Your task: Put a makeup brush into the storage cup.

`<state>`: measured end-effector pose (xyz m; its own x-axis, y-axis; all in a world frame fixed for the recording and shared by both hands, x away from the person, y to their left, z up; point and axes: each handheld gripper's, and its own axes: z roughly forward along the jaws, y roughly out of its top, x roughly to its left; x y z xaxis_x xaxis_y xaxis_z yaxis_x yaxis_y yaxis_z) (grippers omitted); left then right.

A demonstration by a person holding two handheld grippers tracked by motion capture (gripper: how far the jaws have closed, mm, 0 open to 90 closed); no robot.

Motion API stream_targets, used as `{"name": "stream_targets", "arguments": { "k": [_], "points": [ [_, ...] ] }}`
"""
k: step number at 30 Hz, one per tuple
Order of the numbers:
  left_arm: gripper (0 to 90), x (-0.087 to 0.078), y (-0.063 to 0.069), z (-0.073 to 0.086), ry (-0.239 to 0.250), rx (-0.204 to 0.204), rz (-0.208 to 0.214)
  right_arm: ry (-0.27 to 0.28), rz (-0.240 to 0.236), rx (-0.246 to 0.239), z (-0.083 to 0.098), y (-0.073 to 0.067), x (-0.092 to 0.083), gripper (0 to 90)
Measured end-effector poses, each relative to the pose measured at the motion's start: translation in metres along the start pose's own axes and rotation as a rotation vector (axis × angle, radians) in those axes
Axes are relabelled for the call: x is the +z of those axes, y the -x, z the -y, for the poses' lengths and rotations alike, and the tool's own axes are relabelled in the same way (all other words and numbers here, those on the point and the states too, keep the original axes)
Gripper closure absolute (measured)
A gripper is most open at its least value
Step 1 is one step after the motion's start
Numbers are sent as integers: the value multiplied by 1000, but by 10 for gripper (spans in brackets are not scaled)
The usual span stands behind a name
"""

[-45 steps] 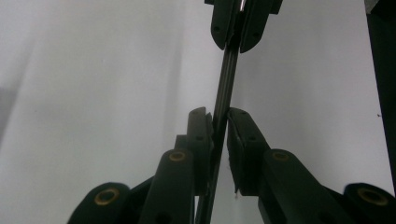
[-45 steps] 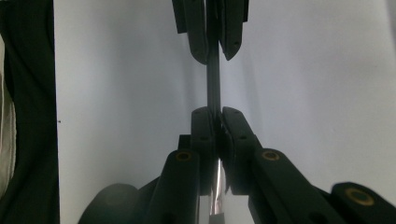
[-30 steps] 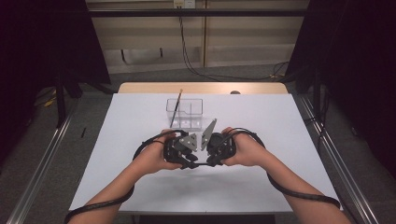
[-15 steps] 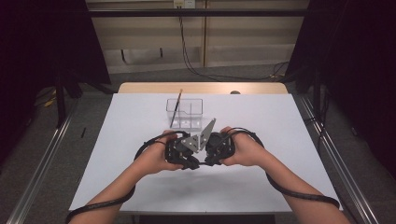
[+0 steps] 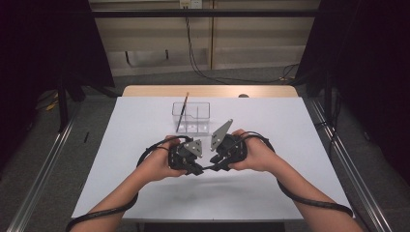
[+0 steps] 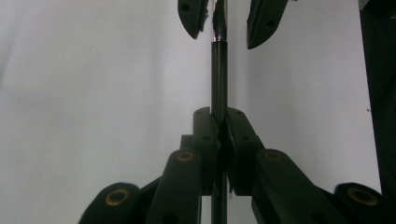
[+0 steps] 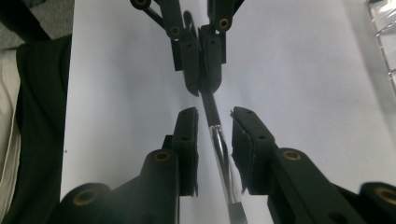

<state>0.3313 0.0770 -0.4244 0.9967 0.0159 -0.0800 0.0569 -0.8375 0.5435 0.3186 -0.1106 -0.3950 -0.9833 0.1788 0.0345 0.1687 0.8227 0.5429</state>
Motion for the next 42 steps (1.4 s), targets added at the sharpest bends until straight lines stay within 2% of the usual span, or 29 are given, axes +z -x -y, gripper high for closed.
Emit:
{"name": "stream_targets", "arguments": {
  "k": [6,8,10,21,24,28,34,42],
  "points": [
    [840,-3,-3,3,14,-14,-5,77,4,34,9,3,-3,556],
    [840,-5,-3,4,32,-24,-6,99,12,33,11,4,-4,525],
    [840,-6,-5,4,41,-30,-11,135,17,54,15,5,-6,487],
    [840,-7,-6,7,61,-48,-14,214,5,103,29,8,-5,253],
    [840,-8,-7,7,67,-52,-19,225,4,119,32,8,-3,170],
    [840,-9,-7,9,70,-57,-21,233,14,133,34,7,0,104],
    [840,-12,-7,10,89,-66,-26,276,29,151,38,7,4,73],
    [840,-13,-7,12,106,-79,-31,309,47,154,43,7,4,131]
  ]
}}
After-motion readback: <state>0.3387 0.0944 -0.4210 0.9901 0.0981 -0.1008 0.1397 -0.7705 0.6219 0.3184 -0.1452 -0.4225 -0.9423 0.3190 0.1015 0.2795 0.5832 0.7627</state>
